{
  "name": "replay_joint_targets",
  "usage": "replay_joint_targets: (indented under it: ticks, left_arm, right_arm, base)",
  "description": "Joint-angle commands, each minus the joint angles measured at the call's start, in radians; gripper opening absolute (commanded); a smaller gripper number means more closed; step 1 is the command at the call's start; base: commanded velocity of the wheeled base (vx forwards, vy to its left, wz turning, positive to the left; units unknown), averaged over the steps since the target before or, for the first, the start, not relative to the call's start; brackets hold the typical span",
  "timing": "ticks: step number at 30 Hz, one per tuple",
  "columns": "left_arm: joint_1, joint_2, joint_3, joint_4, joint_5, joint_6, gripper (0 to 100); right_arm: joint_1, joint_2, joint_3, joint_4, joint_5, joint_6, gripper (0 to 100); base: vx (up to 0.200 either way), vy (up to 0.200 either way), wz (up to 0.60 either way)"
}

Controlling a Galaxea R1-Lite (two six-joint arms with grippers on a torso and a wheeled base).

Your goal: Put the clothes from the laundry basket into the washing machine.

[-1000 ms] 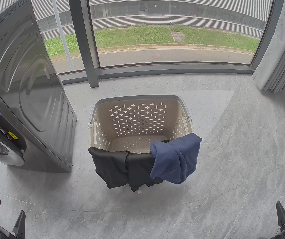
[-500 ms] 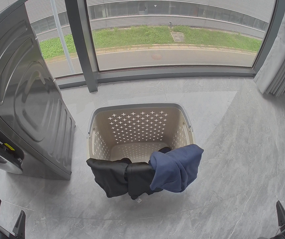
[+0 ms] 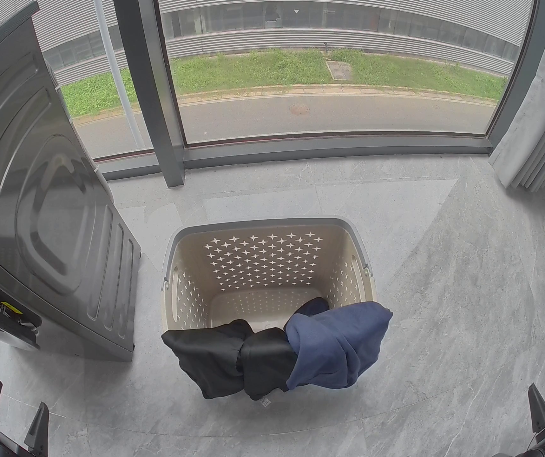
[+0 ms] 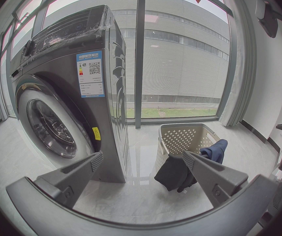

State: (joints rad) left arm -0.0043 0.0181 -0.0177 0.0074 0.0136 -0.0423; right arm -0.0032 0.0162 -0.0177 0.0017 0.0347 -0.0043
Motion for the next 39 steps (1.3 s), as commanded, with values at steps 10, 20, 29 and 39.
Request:
replay_joint_targets:
  ticks: [10,20,29,39]
  left_arm:
    - [0.0,-0.015,0.015,0.0,0.0,-0.001,100]
    - [0.0,-0.015,0.015,0.0,0.0,-0.001,100]
    - [0.0,-0.015,0.015,0.0,0.0,-0.001,100]
    - [0.0,-0.015,0.015,0.0,0.0,-0.001,100]
  right_arm:
    - [0.0,-0.002,0.016,0.0,0.001,0.0,100]
    - [0.0,-0.002,0.016,0.0,0.001,0.0,100]
    - [0.0,-0.002,0.016,0.0,0.001,0.0,100]
    - [0.0,-0.002,0.016,0.0,0.001,-0.002,100]
  base:
    - [0.14,0.0,0.0]
    - [0.14,0.0,0.0]
    - [0.044,0.0,0.0]
    - [0.1,0.0,0.0]
